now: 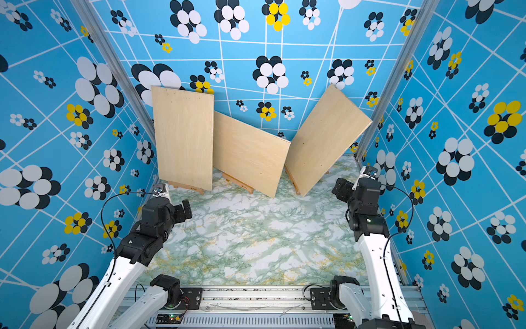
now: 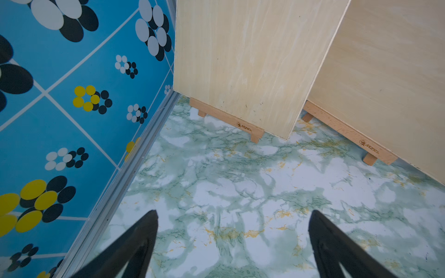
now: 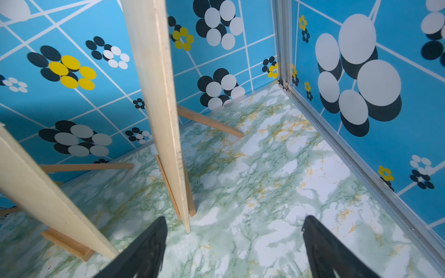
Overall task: Assemble the easel
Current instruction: Reset both arms
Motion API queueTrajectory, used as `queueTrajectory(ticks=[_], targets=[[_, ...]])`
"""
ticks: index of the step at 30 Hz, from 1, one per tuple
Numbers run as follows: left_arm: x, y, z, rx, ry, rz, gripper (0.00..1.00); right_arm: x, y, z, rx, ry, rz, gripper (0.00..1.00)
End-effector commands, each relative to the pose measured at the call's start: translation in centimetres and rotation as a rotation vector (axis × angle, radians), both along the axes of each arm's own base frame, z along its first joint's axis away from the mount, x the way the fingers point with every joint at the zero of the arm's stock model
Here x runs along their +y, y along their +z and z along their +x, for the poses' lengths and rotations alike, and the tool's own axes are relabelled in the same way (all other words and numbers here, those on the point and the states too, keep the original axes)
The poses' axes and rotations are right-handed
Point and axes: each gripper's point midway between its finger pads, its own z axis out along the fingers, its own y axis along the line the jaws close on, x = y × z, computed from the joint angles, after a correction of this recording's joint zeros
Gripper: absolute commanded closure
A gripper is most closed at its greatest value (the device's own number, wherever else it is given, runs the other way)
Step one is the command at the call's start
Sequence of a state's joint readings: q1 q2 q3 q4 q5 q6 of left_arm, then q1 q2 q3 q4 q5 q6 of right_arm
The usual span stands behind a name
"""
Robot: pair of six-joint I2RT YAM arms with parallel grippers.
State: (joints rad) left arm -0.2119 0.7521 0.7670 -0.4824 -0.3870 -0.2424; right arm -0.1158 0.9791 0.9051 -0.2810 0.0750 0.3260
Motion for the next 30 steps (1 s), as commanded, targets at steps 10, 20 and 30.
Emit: queueTrajectory(ticks=[10,20,30], targets=[[2.7,-1.0,2.0,0.061,0.066,-0.074,0.01,-3.2,-1.8,3.0,0.085,-0.092,-0.038,0.09],[6.4,-3.3,5.0,0.091,0.165,-0.132,0.01,-4.9,-6.9,5.2,0.201,-0.096,-0.038,0.08],[7.7,-7.5,8.3,0.101,0.182,-0.172,0.01,-3.9,-13.6,6.6,0.289,0.024,-0.037,0.05]])
